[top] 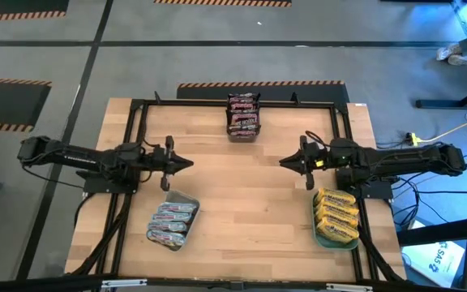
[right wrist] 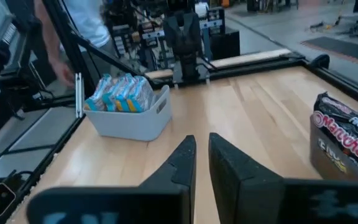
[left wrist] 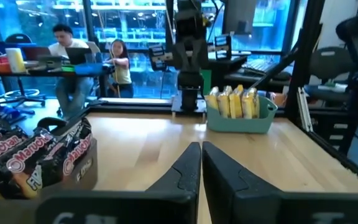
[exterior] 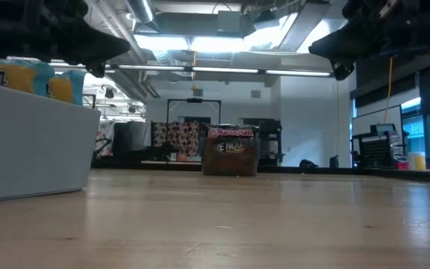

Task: Sort Maruchan noodles
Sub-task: Return to Home Position

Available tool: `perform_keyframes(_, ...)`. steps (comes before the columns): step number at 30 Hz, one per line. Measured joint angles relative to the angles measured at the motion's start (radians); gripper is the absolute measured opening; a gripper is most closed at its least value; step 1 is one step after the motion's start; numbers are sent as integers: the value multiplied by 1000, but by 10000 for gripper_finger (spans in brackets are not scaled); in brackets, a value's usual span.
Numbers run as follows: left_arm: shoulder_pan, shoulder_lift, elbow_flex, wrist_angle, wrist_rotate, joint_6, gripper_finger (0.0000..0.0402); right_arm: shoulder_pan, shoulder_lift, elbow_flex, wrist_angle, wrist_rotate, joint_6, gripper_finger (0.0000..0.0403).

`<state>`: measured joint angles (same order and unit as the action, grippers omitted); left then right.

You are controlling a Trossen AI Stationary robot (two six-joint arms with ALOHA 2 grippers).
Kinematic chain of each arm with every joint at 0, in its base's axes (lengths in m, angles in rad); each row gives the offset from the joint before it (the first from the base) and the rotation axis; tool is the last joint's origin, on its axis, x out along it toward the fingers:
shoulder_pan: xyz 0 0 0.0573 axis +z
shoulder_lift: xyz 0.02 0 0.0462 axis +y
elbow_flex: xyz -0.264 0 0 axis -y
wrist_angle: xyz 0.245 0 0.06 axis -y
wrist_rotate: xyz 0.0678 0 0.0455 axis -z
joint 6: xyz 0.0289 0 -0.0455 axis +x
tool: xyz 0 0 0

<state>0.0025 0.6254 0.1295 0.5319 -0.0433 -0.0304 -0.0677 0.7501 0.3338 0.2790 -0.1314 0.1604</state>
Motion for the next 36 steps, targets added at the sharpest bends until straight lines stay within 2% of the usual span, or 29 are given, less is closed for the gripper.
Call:
perform_keyframes(6,0,-89,-49,0,-24,-12,1,-21,-43,-95,106,8,17,30)
perform_keyframes(15,-1,-193,-120,-8,-26,-46,10,-73,-150,-212,190,-18,76,30)
perform_keyframes(26,-1,-370,-122,-161,-54,-55,10,-71,-269,-326,258,16,99,30)
perform_keyframes(29,-1,-436,-122,-224,-78,-69,11,-71,-308,-326,234,4,99,30)
perform_keyframes(36,-1,-609,-122,-351,-36,-71,11,-71,-395,-326,150,0,68,30)
